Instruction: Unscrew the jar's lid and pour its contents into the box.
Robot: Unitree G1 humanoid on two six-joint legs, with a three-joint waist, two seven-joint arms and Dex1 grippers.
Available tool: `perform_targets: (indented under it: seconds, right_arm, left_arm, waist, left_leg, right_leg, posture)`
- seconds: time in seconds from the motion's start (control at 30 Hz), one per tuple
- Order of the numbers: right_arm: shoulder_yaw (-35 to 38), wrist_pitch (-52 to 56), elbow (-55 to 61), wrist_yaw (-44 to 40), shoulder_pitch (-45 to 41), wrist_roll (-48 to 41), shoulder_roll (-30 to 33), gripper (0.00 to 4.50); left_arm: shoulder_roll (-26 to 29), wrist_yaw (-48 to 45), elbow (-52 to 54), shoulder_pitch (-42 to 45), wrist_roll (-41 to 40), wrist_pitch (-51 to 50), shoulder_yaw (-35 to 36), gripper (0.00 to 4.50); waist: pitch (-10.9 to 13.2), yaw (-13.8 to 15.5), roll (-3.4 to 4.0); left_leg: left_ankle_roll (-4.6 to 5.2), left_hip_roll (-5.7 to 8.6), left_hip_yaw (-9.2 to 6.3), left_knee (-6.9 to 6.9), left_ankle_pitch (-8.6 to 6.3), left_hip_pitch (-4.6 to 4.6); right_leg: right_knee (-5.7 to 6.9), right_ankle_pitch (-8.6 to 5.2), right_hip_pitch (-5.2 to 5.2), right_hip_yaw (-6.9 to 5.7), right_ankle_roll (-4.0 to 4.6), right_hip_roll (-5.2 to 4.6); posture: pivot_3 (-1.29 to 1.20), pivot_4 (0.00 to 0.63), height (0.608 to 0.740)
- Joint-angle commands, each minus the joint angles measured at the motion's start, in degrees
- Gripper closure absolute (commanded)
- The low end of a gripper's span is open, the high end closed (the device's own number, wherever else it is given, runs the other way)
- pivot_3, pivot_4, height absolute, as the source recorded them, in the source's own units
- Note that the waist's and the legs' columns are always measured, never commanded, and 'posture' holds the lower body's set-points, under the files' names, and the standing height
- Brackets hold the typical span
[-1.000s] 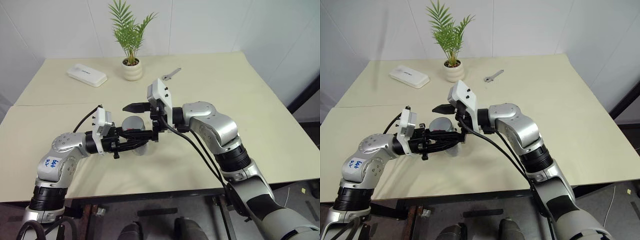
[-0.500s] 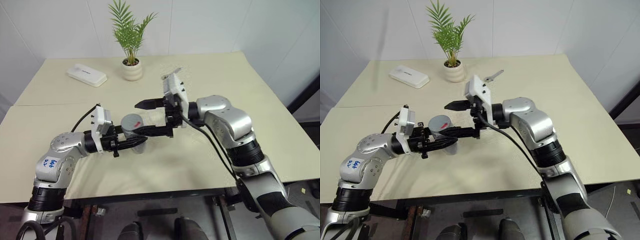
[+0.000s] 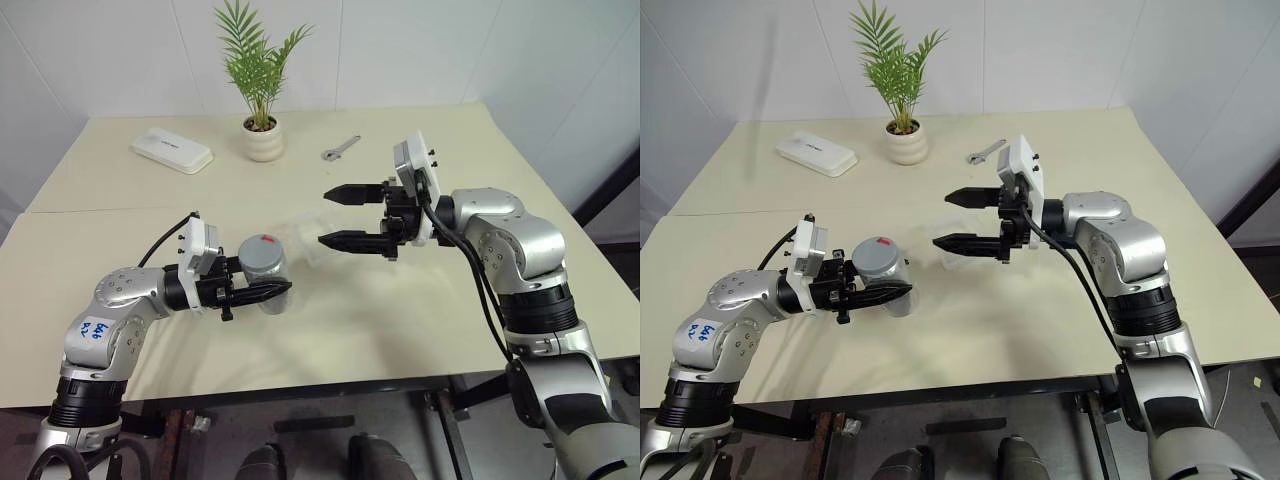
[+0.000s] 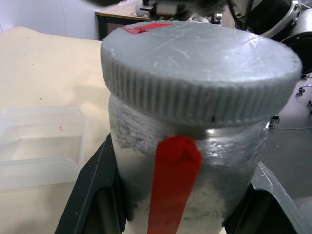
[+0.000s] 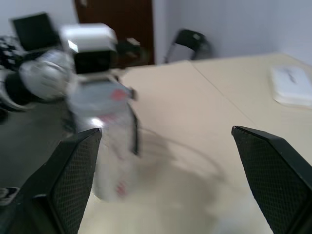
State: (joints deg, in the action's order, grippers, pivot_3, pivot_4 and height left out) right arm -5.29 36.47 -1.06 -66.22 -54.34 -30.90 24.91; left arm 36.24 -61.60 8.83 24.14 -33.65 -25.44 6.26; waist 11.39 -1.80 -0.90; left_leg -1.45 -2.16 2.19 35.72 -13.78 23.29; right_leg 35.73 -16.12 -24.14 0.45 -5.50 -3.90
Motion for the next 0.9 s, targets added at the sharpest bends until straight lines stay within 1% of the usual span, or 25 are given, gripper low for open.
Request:
perform_targets:
  seconds: [0.03, 0.1, 0.2, 0.3, 0.4, 0.6, 0.9]
  right_arm:
    - [-2.6, 0.9, 4.6, 2.5, -1.5, -0.4, -3.2, 0.02]
    - [-5.4, 0.0, 4.9, 3.8, -2.1, 1.6, -5.4, 0.02]
    - [-7.5, 0.3, 4.2, 6.4, -3.4, 2.9, -8.9, 0.02]
    - [-8.8, 0.9, 3.6, 7.5, -3.9, 3.8, -10.4, 0.02]
    - [-9.8, 0.7, 2.6, 7.6, -4.3, 5.0, -10.5, 0.02]
    - [-9.5, -0.1, 0.5, 7.6, -4.9, 6.2, -10.3, 0.02]
    - [-7.2, -0.6, -1.6, 5.4, -4.5, 6.4, -6.3, 0.02]
  left_arm:
    - [-0.1, -0.1, 0.8, 0.3, -0.3, 1.2, 0.1, 2.59]
    - [-0.4, 0.0, 0.7, 0.5, -0.2, 1.3, -0.2, 2.59]
    - [-0.8, 0.3, 0.8, 0.9, -0.1, 1.3, -0.8, 2.59]
    - [-0.9, 0.3, 0.8, 1.1, 0.0, 1.4, -1.1, 2.59]
    - [-0.7, 0.3, 0.6, 1.3, 0.0, 1.5, -1.1, 2.59]
    - [-0.6, 0.3, 0.2, 1.6, 0.2, 1.8, -1.1, 2.59]
    - [-0.5, 0.0, -0.6, 1.5, 0.3, 2.3, -0.8, 2.59]
  waist:
    - [0.0, 0.0, 0.0]
    - [0.0, 0.1, 0.0]
    - [0.0, 0.1, 0.0]
    - [0.0, 0.1, 0.0]
    - [0.0, 0.1, 0.0]
    - [0.0, 0.0, 0.0]
    - [0.0, 0.1, -0.01]
  left_leg:
    - [0.0, -0.02, 0.0, 0.01, 0.0, 0.0]
    - [-0.02, -0.02, 0.0, 0.06, 0.01, 0.01]
    - [-0.02, -0.01, 0.01, 0.13, 0.01, 0.02]
    - [-0.02, 0.0, 0.02, 0.16, 0.01, 0.04]
    - [-0.02, 0.0, 0.02, 0.16, 0.0, 0.05]
    - [-0.02, 0.01, 0.04, 0.15, 0.0, 0.09]
    - [-0.02, -0.01, 0.06, 0.17, 0.0, 0.12]
  right_leg:
    - [0.02, 0.0, -0.01, 0.0, 0.01, 0.01]
    - [0.11, -0.02, -0.05, 0.01, 0.03, 0.0]
    - [0.16, -0.02, -0.08, 0.02, 0.04, -0.02]
    - [0.21, -0.02, -0.11, 0.04, 0.04, -0.04]
    - [0.19, -0.02, -0.11, 0.03, 0.04, -0.05]
    - [0.2, -0.02, -0.16, 0.04, 0.04, -0.05]
    - [0.22, -0.03, -0.21, 0.04, 0.05, 0.0]
  posture:
    - [0.0, 0.15, 0.74]
    - [0.0, 0.15, 0.74]
    - [0.0, 0.15, 0.74]
    - [0.0, 0.15, 0.74]
    - [0.0, 0.15, 0.74]
    - [0.0, 0.15, 0.74]
    - [0.0, 0.15, 0.74]
